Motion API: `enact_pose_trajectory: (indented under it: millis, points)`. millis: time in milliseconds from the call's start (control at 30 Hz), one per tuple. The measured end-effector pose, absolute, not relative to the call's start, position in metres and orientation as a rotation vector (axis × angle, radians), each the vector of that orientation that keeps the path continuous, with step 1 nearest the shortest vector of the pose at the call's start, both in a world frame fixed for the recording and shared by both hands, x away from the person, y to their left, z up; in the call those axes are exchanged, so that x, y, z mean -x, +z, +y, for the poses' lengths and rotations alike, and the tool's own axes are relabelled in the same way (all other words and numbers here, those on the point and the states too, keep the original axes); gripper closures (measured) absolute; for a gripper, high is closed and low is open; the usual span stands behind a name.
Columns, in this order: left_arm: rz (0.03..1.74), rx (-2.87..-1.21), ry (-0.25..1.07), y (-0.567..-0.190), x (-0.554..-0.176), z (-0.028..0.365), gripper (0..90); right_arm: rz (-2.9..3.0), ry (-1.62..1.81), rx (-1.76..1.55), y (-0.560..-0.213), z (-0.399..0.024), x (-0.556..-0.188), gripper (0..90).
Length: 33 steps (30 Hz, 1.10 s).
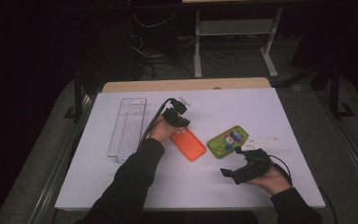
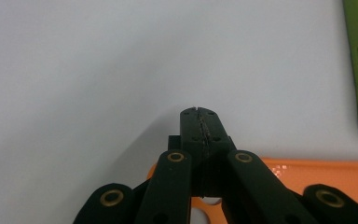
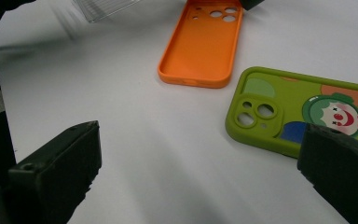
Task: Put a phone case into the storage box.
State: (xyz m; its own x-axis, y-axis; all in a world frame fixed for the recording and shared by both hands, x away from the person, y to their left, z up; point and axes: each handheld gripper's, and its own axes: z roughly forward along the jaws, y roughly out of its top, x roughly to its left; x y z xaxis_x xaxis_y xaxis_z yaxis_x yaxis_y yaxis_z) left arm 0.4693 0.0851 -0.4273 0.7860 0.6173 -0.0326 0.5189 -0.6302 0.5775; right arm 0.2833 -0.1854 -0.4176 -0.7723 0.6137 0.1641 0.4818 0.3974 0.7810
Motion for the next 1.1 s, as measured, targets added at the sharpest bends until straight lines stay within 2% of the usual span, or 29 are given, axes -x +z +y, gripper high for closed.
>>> enact_pose_trajectory:
  millis: [100, 300, 433, 533, 633, 800, 833, 1100]
  points:
    - [0.882, -2.37, 0.213, -0.428, -0.468, 0.091, 89.8, 2.499, 1.318, -0.985, -0.418, -0.185, -0.284, 0.0]
    - [0.853, -2.351, 0.196, -0.426, -0.466, 0.092, 89.5, 2.502, 1.316, -0.982, -0.418, -0.184, -0.284, 0.0]
    - [0.805, -2.33, 0.179, -0.415, -0.46, 0.092, 86.6, 2.5, 1.315, -0.988, -0.418, -0.185, -0.283, 0.0]
    - [0.801, -2.254, 0.155, -0.408, -0.452, 0.093, 83.2, 2.5, 1.314, -0.989, -0.418, -0.185, -0.283, 0.0]
    - [0.777, -2.198, 0.137, -0.4, -0.443, 0.097, 77.1, 2.496, 1.314, -0.983, -0.417, -0.186, -0.283, 0.0]
    - [0.722, -2.197, 0.135, -0.389, -0.428, 0.105, 68.3, 2.496, 1.311, -0.982, -0.417, -0.186, -0.283, 0.0]
    - [0.68, -2.229, 0.14, -0.383, -0.422, 0.111, 63.1, 2.494, 1.311, -0.984, -0.417, -0.186, -0.283, 0.0]
    - [0.671, -2.174, 0.134, -0.375, -0.383, 0.121, 41.8, 2.497, 1.304, -0.993, -0.417, -0.186, -0.283, 0.0]
